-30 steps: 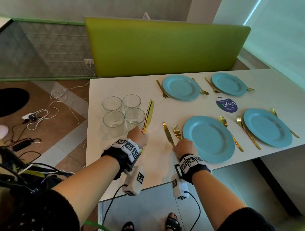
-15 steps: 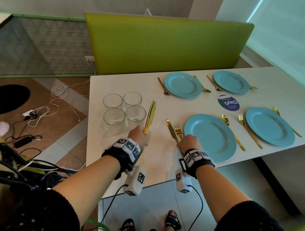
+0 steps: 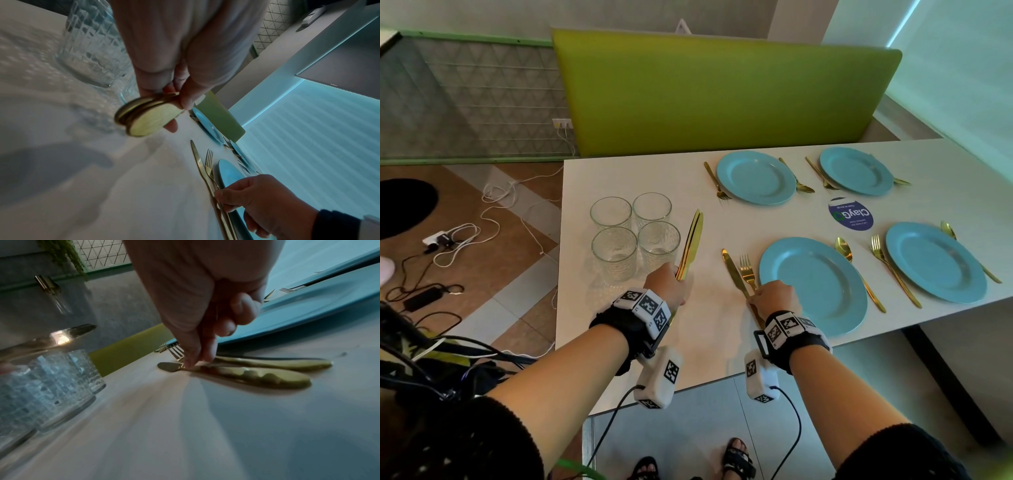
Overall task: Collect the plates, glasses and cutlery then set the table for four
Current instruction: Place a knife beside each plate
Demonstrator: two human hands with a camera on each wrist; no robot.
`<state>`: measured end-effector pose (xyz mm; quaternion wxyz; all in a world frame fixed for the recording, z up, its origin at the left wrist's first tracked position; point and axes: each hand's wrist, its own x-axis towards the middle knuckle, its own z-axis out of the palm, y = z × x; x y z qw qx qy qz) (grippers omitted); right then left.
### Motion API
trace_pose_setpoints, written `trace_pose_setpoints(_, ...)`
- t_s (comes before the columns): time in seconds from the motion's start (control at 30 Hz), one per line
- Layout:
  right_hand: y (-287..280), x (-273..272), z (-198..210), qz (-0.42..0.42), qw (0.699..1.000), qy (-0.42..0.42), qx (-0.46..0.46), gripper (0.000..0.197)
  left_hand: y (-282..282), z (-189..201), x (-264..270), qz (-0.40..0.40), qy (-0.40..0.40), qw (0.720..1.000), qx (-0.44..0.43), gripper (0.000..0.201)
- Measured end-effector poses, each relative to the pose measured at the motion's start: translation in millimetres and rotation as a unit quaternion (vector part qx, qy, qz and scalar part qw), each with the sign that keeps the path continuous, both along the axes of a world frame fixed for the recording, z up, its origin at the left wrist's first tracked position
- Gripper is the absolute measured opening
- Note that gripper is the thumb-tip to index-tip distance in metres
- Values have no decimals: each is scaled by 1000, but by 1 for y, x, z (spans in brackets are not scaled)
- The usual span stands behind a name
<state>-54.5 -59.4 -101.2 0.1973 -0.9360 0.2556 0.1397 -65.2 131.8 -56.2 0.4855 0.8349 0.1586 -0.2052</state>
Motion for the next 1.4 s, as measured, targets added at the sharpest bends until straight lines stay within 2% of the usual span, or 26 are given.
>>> trace_pose_setpoints(0.3,-29,-10,15,-15,999,-27,25,22,-9,5,0,-6,-5,1000,-10,28)
trace_pose_setpoints(0.4,-34,-18,12,-8,999,-23,44,12,-14,5,-2,-20,-2,1000,-7,29)
trace_pose_setpoints(0.57,-24,-25,6,16,999,-31,31,9,-20,3,-7,-36,-1,999,3,28)
trace_pose_setpoints(0.83,-6,-23,-2,26,999,-18,-25,22,-18,2,-11,-35,-6,999,3,27)
trace_pose_setpoints(1.4,-2,-24,-10,-15,1000,-9,-7,22,-15,-4,-12,-28,-8,1000,1,28)
